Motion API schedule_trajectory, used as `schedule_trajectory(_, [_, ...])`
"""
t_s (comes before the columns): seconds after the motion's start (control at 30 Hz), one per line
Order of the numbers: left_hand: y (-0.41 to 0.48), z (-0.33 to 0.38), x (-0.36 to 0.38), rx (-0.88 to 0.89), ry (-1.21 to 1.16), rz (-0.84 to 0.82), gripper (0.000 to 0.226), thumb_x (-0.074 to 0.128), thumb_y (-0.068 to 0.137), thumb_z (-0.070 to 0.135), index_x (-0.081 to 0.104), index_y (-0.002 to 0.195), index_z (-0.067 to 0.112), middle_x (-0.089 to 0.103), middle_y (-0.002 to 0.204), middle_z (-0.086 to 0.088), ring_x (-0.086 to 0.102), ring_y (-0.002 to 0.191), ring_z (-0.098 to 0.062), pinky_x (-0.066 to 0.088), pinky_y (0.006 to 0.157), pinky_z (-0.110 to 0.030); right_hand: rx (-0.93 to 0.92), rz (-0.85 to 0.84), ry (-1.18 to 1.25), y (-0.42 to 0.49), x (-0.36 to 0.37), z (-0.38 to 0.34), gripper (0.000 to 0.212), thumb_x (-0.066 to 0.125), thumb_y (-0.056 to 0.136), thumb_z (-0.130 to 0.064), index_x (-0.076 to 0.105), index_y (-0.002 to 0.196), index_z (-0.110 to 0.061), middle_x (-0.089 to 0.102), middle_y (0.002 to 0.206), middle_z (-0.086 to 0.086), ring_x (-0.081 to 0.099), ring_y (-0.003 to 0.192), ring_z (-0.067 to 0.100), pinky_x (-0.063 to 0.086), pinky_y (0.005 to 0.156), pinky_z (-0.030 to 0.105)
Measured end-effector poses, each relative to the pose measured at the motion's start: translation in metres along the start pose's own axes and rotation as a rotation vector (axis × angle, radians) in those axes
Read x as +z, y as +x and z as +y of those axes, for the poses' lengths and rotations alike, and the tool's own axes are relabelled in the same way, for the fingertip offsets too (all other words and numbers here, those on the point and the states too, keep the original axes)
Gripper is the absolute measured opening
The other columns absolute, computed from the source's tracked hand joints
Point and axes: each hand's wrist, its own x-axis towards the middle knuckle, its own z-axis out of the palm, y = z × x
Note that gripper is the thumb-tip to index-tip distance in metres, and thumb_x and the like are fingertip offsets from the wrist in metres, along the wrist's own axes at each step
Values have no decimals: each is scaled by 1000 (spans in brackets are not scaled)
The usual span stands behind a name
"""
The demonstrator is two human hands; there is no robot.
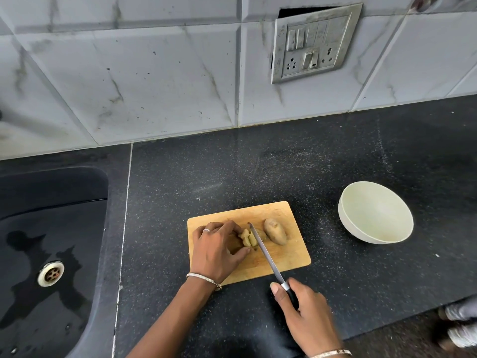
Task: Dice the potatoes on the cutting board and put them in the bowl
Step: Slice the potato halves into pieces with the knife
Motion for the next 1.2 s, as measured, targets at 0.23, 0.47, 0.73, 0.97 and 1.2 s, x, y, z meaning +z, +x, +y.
schedule_trajectory(0.23, [-2,-1,0,-13,-10,6,35,67,70,57,57,99,39,64,92,27,50,110,-1,25,95,-30,7,-29,13,0,4,-6,49,39,91,-65,39,70,-21,50,56,1,50,52,13,38,53,27])
schedule_trajectory(0.47, [1,5,3,-12,-6,11,36,66,73,56,59,105,41,64,102,25,49,113,-2,22,96,-30,53,-2,17,1,3,-10,48,38,91,-64,37,69,-22,49,55,1,50,52,13,37,52,27])
schedule_trajectory(0.73, [2,9,5,-30,15,5,34,64,73,53,59,105,41,65,103,22,49,114,-5,21,94,-30,47,-7,37,2,-1,-11,46,39,93,-62,39,68,-23,50,57,1,49,52,12,35,51,26])
schedule_trajectory(0.97, [-1,10,6,-34,-10,39,36,69,74,49,63,108,40,65,105,23,50,115,-3,21,95,-29,81,-70,22,1,-3,-21,44,36,94,-61,47,75,-24,55,64,-2,53,64,10,39,58,25])
schedule_trajectory(1.2, [-2,12,7,-43,-15,45,34,69,74,49,62,106,39,65,102,25,51,113,0,19,93,-26,108,-100,-19,2,-7,-25,44,35,95,-60,38,72,-23,51,63,-2,50,63,14,37,55,23])
